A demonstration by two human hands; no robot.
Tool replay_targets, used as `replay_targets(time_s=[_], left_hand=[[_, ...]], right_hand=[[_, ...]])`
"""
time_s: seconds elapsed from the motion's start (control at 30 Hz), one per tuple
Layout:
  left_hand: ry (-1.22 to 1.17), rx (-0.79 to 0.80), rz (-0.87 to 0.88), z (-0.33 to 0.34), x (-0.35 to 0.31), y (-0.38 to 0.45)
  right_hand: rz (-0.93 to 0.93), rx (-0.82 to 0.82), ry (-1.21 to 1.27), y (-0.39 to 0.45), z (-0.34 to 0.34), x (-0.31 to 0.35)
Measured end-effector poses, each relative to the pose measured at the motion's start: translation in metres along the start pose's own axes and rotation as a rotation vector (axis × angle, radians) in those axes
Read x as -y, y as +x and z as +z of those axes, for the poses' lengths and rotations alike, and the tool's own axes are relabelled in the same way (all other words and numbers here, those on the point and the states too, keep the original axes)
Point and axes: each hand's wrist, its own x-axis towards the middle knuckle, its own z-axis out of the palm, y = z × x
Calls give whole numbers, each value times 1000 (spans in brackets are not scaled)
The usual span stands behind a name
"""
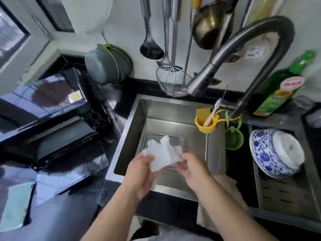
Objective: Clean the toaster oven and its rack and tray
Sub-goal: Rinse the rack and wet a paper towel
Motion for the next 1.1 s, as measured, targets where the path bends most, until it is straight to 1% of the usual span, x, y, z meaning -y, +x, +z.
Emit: replay_targets(time_s=[0.03, 0.07, 0.1, 0.13, 0.17, 0.2, 0.27, 0.33, 0.37, 0.4, 0.47, 0.53, 0.63, 0.67, 0.73, 0.77, 0.87, 0.9, 0.93, 1.0, 1.1], left_hand=[[60, -2, -6, -9, -7, 7], [178, -27, 8, -19, -13, 19], [332, -64, 27, -27, -17, 32], [465, -96, 36, -35, -20, 46], [539, -113, 34, -40, -25, 59], [492, -105, 2, -43, -29, 73], [294, -71, -96, -40, -41, 94], [118, -33, -146, -31, -50, 109], [73, -3, -145, -25, -53, 112], [39, 25, -138, -20, -54, 117], [-11, 59, -136, -10, -52, 126], [-79, 37, -167, -1, -46, 133], [-152, 29, -209, 10, -38, 139], [-179, 37, -219, 14, -35, 140], [-206, 51, -224, 19, -31, 142], [-214, 55, -219, 22, -32, 143], [-237, 44, -226, 29, -35, 148], [-235, 28, -228, 32, -36, 152], [-213, 19, -231, 34, -37, 155], [-115, 26, -244, 41, -36, 160], [-5, 79, -251, 51, -29, 161]], right_hand=[[48, -24, -22, 6, 7, -8], [73, -32, -87, 9, 12, -14], [77, -41, -210, 15, 15, -19], [39, -65, -355, 24, 14, -20], [-44, -111, -514, 33, 10, -15], [-148, -172, -653, 44, 4, -2], [-331, -274, -878, 65, -10, 43], [-526, -371, -992, 89, -18, 101], [-578, -418, -1006, 100, -19, 130], [-591, -453, -989, 113, -20, 157], [-521, -469, -977, 141, -18, 190], [-443, -445, -1080, 160, -16, 195], [-432, -398, -1208, 165, -18, 183], [-422, -372, -1220, 163, -21, 180], [-417, -321, -1157, 156, -25, 179], [-443, -313, -1104, 149, -25, 178], [-567, -355, -968, 127, -25, 161], [-579, -345, -935, 117, -23, 151], [-574, -313, -902, 110, -23, 138], [-509, -236, -820, 94, -21, 111], [-377, -156, -646, 72, -20, 74]])
